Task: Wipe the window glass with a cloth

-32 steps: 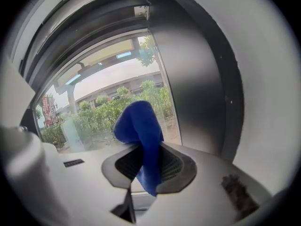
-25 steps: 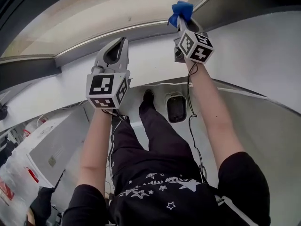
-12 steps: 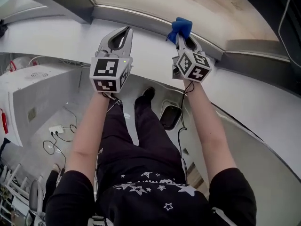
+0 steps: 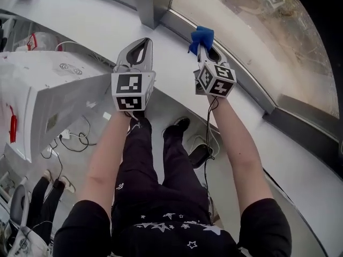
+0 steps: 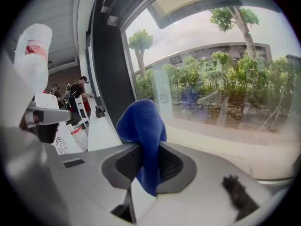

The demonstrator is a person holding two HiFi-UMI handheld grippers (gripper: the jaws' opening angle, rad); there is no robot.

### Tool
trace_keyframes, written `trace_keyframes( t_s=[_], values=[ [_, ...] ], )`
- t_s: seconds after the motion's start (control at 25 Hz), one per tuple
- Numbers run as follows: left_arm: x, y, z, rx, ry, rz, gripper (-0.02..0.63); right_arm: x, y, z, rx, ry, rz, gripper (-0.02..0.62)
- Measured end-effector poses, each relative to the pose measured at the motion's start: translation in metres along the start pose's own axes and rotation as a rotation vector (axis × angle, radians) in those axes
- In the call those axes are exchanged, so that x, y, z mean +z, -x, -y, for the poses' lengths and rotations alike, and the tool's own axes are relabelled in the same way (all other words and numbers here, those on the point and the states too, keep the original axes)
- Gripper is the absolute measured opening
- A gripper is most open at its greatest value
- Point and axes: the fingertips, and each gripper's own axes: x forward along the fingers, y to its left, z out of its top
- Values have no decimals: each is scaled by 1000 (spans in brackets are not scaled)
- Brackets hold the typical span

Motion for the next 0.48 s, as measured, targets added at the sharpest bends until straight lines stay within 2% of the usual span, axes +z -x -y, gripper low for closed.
trace_keyframes(
  t_s=[0.12, 0.28, 0.48],
  values=[
    [-4, -8, -31, 23, 14, 4, 9, 6, -47, -20, 11, 22, 5, 75],
    [-13, -20, -52, -3, 22, 0, 9, 5, -99, -40, 25, 68, -6, 75],
    [-20, -34, -71, -32, 27, 0, 9, 4, -138, -42, -40, 33, -4, 75]
  ],
)
